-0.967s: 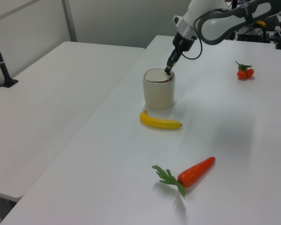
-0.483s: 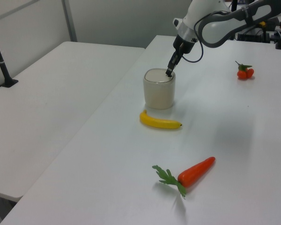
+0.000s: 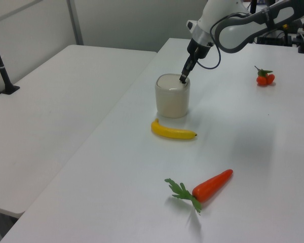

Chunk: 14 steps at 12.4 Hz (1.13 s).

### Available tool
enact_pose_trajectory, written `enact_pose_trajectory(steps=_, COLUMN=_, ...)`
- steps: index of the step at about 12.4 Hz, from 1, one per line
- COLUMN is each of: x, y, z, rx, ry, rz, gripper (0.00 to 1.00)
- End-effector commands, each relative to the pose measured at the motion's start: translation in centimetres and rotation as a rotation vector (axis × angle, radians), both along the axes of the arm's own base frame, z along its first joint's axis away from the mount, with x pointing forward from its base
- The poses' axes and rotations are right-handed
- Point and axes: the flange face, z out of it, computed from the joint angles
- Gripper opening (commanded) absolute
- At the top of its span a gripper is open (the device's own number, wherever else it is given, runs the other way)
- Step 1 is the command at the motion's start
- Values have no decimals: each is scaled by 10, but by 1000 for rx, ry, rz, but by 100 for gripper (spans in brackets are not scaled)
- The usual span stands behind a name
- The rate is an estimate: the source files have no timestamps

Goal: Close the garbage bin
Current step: 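Push the raised lid down onto the bin rim with the gripper, then lift the gripper up and away from the closed bin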

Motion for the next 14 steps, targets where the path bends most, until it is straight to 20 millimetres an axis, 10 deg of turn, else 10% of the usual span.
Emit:
enact_pose_trajectory(steps=1, x=-15, y=-1, z=19, rx=11, ry=8, rz=4, gripper=1)
enact_pose_trajectory(steps=6, x=-40, y=-8, z=71, rx=41, ry=61, rz=-14, gripper=10)
enact_pose_trajectory(steps=11, x=-92, y=-33, z=134, rx=127, ry=255, rz=-217, gripper=96)
enact_pose_trajectory(steps=14, x=-113, y=-33, z=160, rx=125, ry=320, rz=-221, gripper=100)
